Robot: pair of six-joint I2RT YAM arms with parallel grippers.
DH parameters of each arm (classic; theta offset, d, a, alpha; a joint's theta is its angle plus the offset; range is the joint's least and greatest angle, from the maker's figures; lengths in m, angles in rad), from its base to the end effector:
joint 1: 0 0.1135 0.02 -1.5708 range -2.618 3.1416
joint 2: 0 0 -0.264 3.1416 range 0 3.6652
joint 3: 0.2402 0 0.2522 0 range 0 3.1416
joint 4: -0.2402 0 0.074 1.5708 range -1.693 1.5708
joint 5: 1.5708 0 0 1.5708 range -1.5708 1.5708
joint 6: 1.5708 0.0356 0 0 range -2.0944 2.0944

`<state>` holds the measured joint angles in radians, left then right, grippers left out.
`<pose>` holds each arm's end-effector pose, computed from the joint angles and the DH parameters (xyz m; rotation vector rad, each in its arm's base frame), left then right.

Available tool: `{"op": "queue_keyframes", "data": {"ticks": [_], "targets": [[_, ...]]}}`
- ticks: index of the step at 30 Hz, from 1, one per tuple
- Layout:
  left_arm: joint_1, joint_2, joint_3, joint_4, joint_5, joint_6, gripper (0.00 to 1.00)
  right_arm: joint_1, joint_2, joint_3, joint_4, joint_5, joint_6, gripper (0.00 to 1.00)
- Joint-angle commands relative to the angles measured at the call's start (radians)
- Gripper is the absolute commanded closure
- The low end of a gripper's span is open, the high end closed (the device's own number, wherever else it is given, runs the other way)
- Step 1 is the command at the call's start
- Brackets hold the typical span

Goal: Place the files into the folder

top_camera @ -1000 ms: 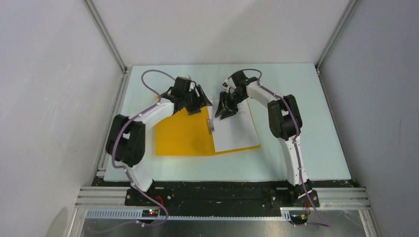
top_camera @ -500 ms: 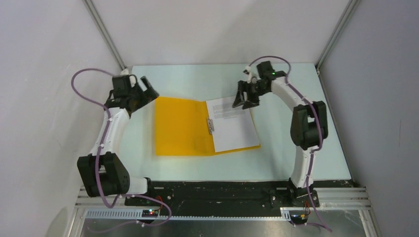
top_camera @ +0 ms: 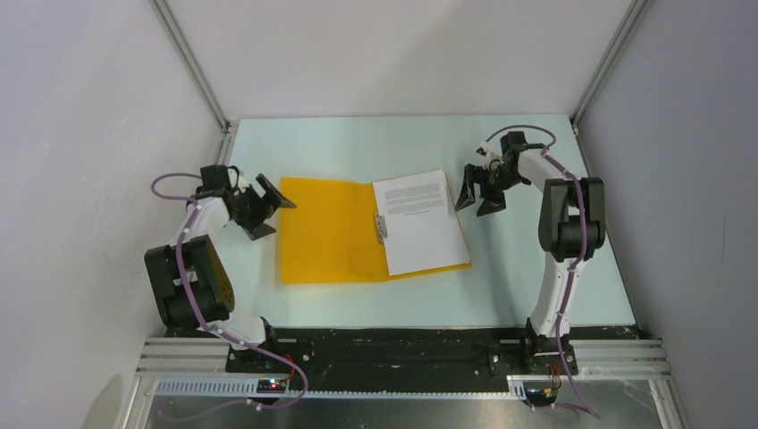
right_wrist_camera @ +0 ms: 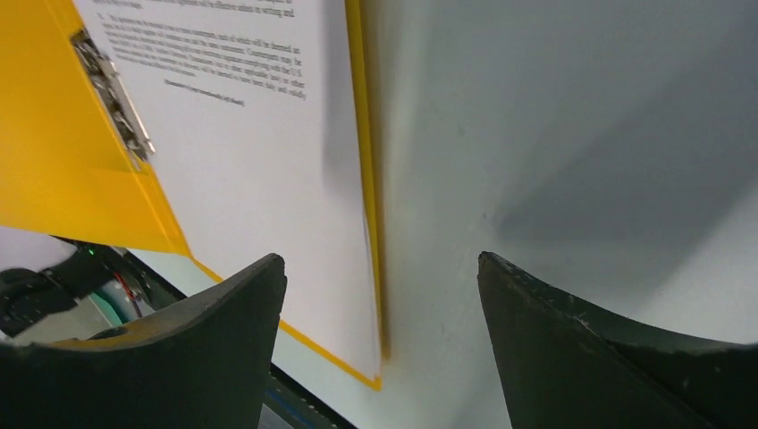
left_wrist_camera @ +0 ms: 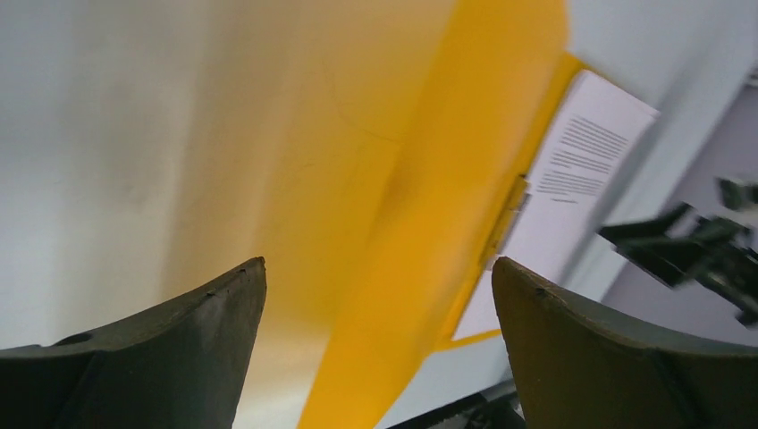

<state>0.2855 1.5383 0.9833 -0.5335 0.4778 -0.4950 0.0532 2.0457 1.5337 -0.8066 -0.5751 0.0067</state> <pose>0.2927 0.0688 0.2057 -0.8541 2.4902 -0.7041 0.4080 0.0411 0.1800 -0.1696 2.7893 0.8361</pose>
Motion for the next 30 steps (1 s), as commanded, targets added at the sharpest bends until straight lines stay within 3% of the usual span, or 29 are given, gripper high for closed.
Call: {"op": "queue_keyframes", "data": {"ticks": [1,6,18,30], "targets": [[-0.031,-0.007,0.082,0.07,0.207,-0.035,0.0,0.027,0.085,0.07,-0.05,-0.075,-0.162,0.17],[-0.095,-0.037,0.142,0.087,0.278,-0.067,0.0,0.061,0.153,0.151,-0.076,-0.125,-0.167,0.16],[-0.306,-0.137,0.248,0.129,0.353,-0.087,0.0,0.219,0.169,0.171,-0.043,-0.212,-0.079,0.16],[-0.542,0.076,0.5,0.138,0.317,0.034,0.0,0.271,0.147,0.182,0.0,-0.282,0.022,0.12]]}}
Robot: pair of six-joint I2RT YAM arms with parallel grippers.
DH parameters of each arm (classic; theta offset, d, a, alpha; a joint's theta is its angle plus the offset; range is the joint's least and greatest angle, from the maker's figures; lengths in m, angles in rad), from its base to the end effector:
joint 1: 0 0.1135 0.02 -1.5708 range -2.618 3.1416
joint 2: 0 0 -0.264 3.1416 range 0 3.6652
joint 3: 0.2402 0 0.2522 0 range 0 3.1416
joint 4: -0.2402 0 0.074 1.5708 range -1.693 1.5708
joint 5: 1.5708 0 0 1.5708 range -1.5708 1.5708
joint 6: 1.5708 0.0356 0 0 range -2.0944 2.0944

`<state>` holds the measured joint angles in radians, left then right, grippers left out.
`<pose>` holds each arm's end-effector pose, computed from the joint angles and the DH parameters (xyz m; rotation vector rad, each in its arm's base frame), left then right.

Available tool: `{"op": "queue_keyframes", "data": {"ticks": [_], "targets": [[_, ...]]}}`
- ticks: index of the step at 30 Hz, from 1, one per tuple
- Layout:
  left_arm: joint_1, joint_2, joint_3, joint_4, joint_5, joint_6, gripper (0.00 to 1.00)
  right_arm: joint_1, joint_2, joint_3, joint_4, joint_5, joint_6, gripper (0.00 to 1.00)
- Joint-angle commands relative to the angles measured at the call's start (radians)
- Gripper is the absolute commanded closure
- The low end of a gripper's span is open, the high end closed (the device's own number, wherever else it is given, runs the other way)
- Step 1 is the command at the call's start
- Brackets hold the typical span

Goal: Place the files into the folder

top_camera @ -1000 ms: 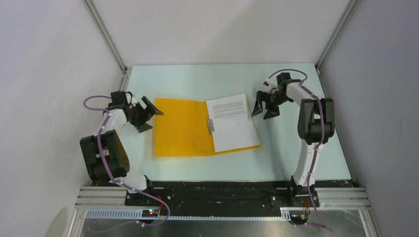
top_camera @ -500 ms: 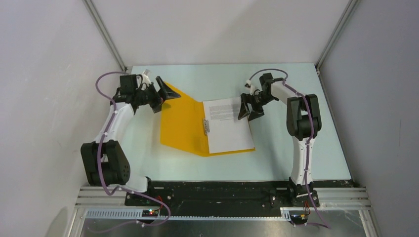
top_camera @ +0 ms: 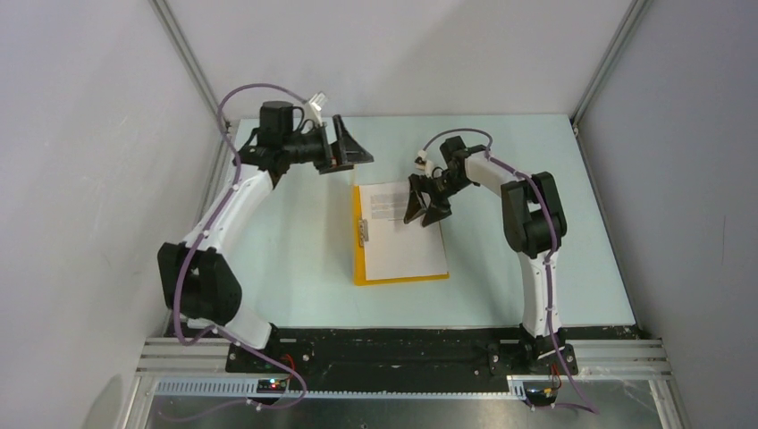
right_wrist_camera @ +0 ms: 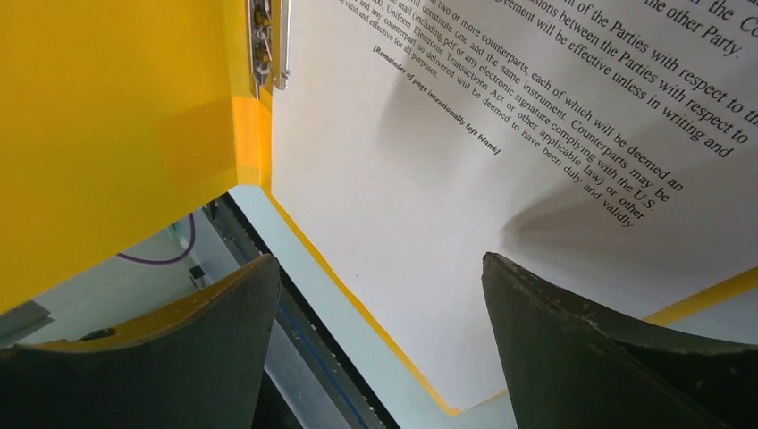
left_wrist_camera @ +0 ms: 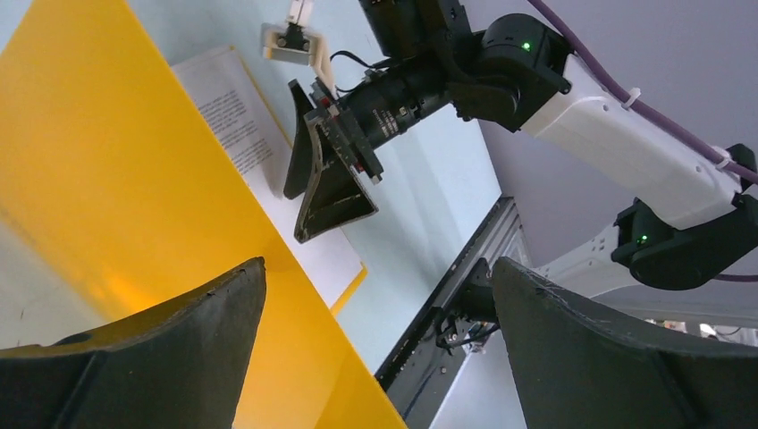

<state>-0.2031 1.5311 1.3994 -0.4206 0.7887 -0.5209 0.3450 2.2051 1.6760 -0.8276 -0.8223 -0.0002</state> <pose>0.3324 -0.0942 0.3526 0.1522 2.1892 -1.2546 0.4044 0.1730 0.1583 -0.6129 2.7484 1.2600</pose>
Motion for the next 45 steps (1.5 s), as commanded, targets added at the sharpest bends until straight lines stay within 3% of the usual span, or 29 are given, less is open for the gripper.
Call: {"op": "queue_keyframes", "data": {"ticks": [1,9,15,23,28,35,38,45], "targets": [[-0.065,0.098,0.095,0.024,0.002,0.065,0.0,-0.027,-0.02,0.039,0.022,-0.039,0.035,0.12],[-0.192,0.287,0.205,0.033,-0.018,0.101,0.0,-0.268,-0.121,-0.014,0.026,-0.077,0.135,0.12],[-0.228,0.457,0.22,0.035,-0.127,0.107,0.01,-0.468,-0.261,-0.029,0.002,-0.061,0.118,0.15],[-0.286,0.63,0.265,0.034,-0.332,0.106,0.01,-0.58,-0.49,-0.05,-0.169,0.103,-0.102,0.06],[-0.312,0.682,0.272,0.032,-0.382,0.112,0.02,-0.62,-0.586,-0.06,-0.262,0.177,-0.139,0.01],[-0.3,0.517,0.277,0.025,-0.36,0.133,0.03,-0.629,-0.664,-0.064,-0.18,0.209,-0.016,0.01],[-0.285,0.378,0.271,0.026,-0.396,0.21,0.01,-0.608,-0.677,-0.024,-0.149,0.375,0.047,0.01],[-0.214,0.0,0.154,-0.017,-0.713,0.411,0.0,-0.506,-0.688,0.106,-0.1,0.613,0.128,0.01]]}}
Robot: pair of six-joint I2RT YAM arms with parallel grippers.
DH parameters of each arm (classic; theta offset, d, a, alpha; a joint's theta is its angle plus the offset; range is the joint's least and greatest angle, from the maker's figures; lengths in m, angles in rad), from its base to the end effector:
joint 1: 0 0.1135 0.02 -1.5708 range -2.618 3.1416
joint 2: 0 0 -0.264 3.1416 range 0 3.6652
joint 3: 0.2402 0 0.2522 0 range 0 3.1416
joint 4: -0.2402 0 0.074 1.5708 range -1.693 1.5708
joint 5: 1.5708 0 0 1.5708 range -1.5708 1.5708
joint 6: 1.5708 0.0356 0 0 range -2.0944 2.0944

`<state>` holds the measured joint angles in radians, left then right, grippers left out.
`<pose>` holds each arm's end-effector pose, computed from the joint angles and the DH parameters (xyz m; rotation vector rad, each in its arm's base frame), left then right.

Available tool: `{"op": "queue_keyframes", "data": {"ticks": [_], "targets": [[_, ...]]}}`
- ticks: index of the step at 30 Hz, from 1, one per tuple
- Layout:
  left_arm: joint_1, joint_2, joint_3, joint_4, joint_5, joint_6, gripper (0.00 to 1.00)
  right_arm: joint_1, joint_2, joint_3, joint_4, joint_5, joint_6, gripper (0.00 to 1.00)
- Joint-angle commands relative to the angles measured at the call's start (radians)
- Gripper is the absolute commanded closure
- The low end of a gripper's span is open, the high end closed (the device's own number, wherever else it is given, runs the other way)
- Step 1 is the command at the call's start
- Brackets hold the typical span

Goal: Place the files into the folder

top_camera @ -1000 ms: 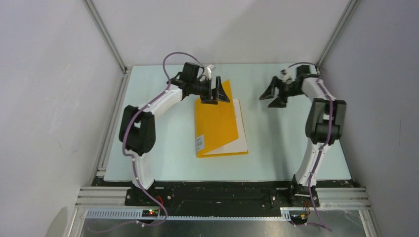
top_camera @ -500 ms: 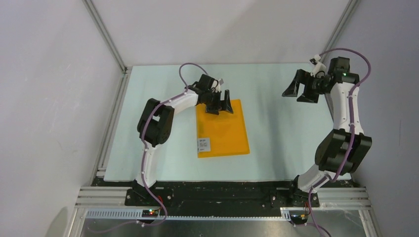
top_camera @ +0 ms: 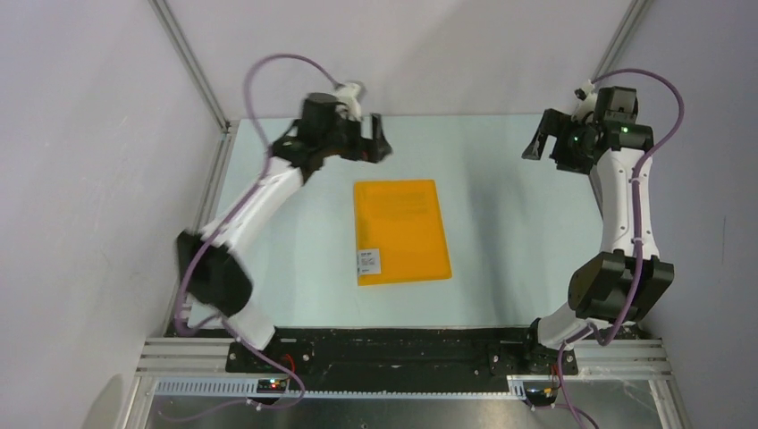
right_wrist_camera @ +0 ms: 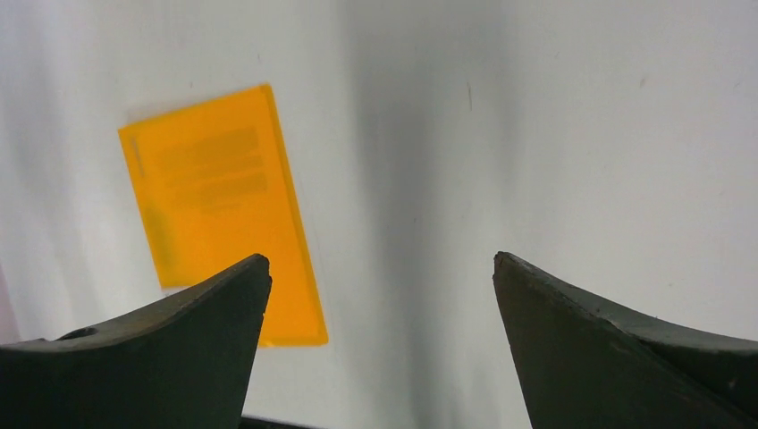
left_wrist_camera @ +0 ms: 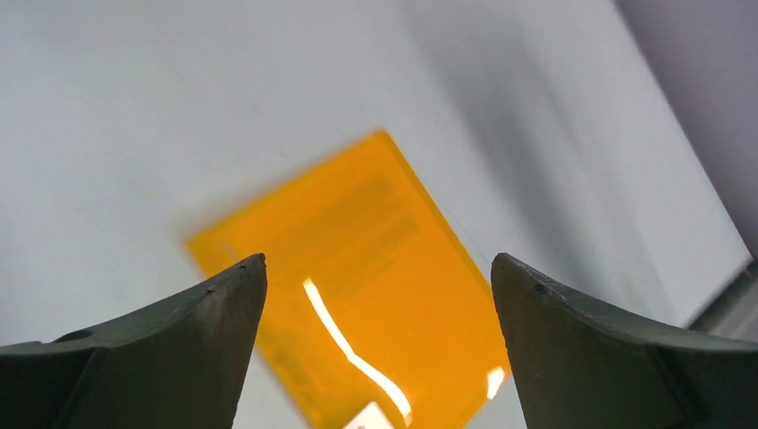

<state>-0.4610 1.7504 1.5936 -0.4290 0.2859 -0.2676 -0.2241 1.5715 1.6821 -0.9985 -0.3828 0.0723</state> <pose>0.3615 -0.1908 0.3345 0.3840 2.1872 -0.7211 0.3194 -0.0592 0.3811 0.1914 2.4042 0.4001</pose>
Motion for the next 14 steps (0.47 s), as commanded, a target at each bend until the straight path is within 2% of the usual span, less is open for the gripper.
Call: {"op": "queue_keyframes", "data": {"ticks": [1,5,7,14], "targets": [[0.058,-0.281,-0.069,-0.017,-0.288,0.195,0.0,0.076,-0.06,0.107,0.079,0.192,0.054,0.01],[0.072,-0.432,-0.159,-0.022,-0.473,0.318,0.0,0.15,-0.102,0.073,0.135,0.261,0.045,0.01],[0.074,-0.482,-0.196,-0.02,-0.537,0.328,0.0,0.177,-0.124,0.053,0.147,0.266,0.046,0.0],[0.08,-0.539,-0.263,-0.02,-0.597,0.275,0.0,0.236,-0.167,-0.024,0.181,0.244,0.043,0.01]]}}
